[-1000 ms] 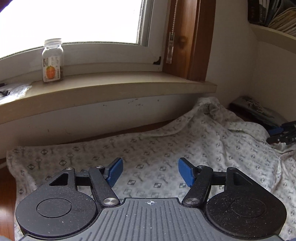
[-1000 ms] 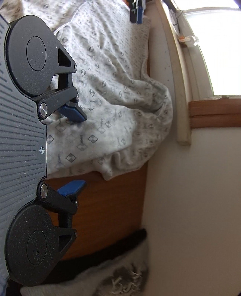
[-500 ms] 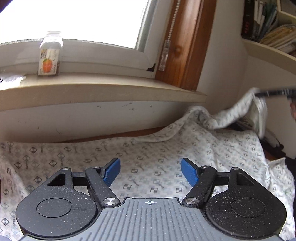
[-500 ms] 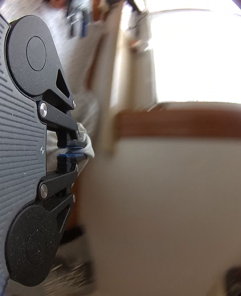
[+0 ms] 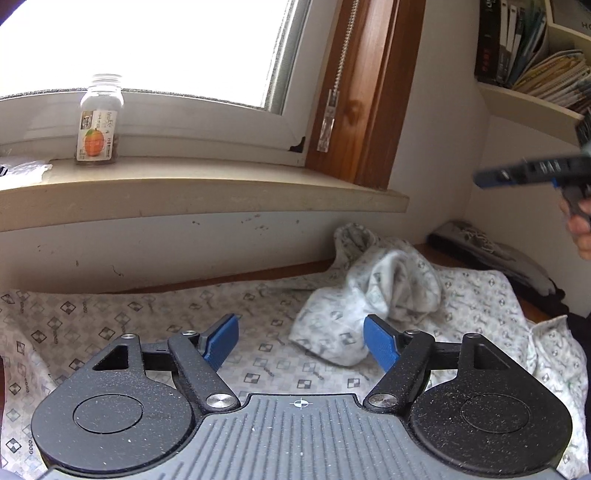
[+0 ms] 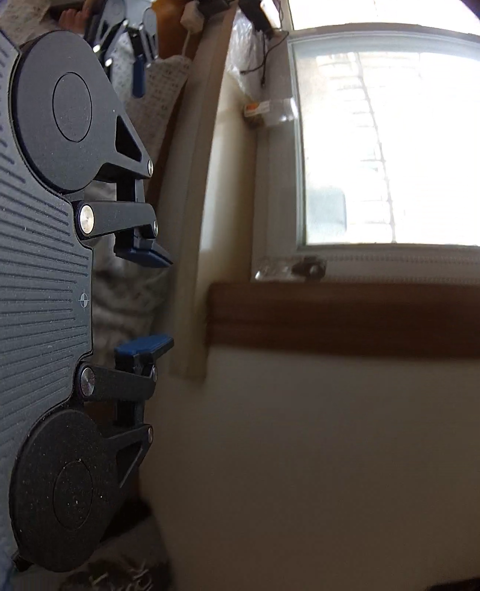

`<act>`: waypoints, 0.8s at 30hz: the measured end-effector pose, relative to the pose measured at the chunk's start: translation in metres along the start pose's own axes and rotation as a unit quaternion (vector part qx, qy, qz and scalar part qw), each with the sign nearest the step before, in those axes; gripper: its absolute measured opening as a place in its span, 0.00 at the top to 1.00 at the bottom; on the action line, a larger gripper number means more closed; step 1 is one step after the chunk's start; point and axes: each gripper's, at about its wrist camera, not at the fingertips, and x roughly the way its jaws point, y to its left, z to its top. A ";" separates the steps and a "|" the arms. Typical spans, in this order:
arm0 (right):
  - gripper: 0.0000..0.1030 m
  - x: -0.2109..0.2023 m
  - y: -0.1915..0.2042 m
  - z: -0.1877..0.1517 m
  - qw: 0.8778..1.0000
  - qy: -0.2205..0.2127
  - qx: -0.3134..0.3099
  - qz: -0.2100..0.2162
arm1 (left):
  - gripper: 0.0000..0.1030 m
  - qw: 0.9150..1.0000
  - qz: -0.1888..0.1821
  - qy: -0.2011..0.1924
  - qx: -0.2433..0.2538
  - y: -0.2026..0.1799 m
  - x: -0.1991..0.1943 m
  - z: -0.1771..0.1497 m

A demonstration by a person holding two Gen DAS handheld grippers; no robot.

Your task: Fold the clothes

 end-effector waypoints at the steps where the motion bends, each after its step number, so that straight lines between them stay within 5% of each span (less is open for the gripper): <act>1: 0.56 -0.010 -0.019 -0.019 1.000 0.011 -0.004 -0.020 | 0.24 1.000 0.001 0.001 0.000 0.000 0.000 0.000; 5: 0.55 -0.018 -0.081 -0.092 0.994 0.093 0.028 -0.058 | 0.24 1.000 0.005 0.004 0.001 0.001 0.000 -0.001; 9: 0.55 -0.017 -0.106 -0.144 0.988 0.127 0.074 -0.039 | 0.23 1.000 0.008 0.005 0.005 -0.001 0.001 -0.001; 14: 0.55 -0.003 -0.086 -0.150 0.989 0.131 0.074 0.018 | 0.23 1.000 0.010 0.002 0.009 -0.003 0.000 -0.001; 21: 0.55 0.013 -0.066 -0.142 0.989 0.130 0.061 0.024 | 0.22 1.000 0.009 -0.001 0.007 -0.003 -0.001 -0.001; 22: 0.59 0.012 -0.066 -0.142 0.989 0.129 0.060 0.026 | 0.22 1.000 0.010 -0.001 0.008 -0.003 -0.001 -0.001; 24: 0.95 0.011 -0.066 -0.142 0.990 0.127 0.057 0.030 | 0.22 1.000 0.010 -0.002 0.009 -0.004 -0.001 -0.001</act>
